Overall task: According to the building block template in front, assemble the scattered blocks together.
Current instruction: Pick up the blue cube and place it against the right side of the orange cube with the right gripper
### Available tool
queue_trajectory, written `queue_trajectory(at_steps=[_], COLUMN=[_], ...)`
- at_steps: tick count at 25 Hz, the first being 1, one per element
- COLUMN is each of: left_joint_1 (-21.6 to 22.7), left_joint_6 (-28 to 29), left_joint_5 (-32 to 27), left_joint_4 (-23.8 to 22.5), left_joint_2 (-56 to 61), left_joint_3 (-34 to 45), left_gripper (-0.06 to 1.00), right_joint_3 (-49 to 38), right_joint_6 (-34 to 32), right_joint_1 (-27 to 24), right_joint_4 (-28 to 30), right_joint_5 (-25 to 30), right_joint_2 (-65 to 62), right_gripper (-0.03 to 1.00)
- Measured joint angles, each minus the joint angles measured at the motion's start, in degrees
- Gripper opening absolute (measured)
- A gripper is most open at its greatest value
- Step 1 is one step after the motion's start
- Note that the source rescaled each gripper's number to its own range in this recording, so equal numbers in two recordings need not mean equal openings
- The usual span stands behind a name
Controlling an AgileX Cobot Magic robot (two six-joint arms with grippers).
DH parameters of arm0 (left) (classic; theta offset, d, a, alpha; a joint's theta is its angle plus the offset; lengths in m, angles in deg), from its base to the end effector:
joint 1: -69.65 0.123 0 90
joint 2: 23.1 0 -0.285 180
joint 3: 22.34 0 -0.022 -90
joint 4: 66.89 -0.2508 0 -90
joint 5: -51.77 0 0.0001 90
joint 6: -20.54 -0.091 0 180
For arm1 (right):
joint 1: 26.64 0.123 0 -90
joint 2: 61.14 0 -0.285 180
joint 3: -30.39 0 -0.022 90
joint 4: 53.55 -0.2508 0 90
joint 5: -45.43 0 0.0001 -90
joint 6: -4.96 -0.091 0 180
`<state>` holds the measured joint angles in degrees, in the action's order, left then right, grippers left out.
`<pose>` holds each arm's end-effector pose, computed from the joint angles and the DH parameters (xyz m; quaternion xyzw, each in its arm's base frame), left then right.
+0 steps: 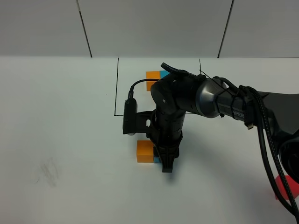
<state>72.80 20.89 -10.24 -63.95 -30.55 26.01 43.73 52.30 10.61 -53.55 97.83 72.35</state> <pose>-0.0069 -0.0045 0.2767 -0.0248 0.8557 -0.0130 0.5168 0.3469 0.2638 0.1326 -0.6715 0.7381 -0.0057 0.0647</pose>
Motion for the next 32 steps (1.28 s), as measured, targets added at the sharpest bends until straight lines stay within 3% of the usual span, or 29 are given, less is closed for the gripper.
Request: queue_trajectory(at_steps=[16, 27, 29, 32], left_joint_1=[0.00, 0.00, 0.00, 0.00], left_joint_6=[0.00, 0.00, 0.00, 0.00], left_joint_5=[0.00, 0.00, 0.00, 0.00], left_joint_4=[0.00, 0.00, 0.00, 0.00], left_joint_2=[0.00, 0.00, 0.00, 0.00], left_joint_3=[0.00, 0.00, 0.00, 0.00], left_gripper=[0.29, 0.29, 0.29, 0.29], right_joint_3=[0.05, 0.58, 0.58, 0.15], right_joint_6=[0.35, 0.72, 0.66, -1.06], right_joint_1=[0.04, 0.14, 0.14, 0.14], right_joint_4=[0.92, 2.87, 3.33, 4.01], right_joint_5=[-0.79, 1.54, 2.09, 2.95], right_joint_2=[1.27, 1.73, 1.66, 1.30], right_gripper=[0.23, 0.23, 0.27, 0.55])
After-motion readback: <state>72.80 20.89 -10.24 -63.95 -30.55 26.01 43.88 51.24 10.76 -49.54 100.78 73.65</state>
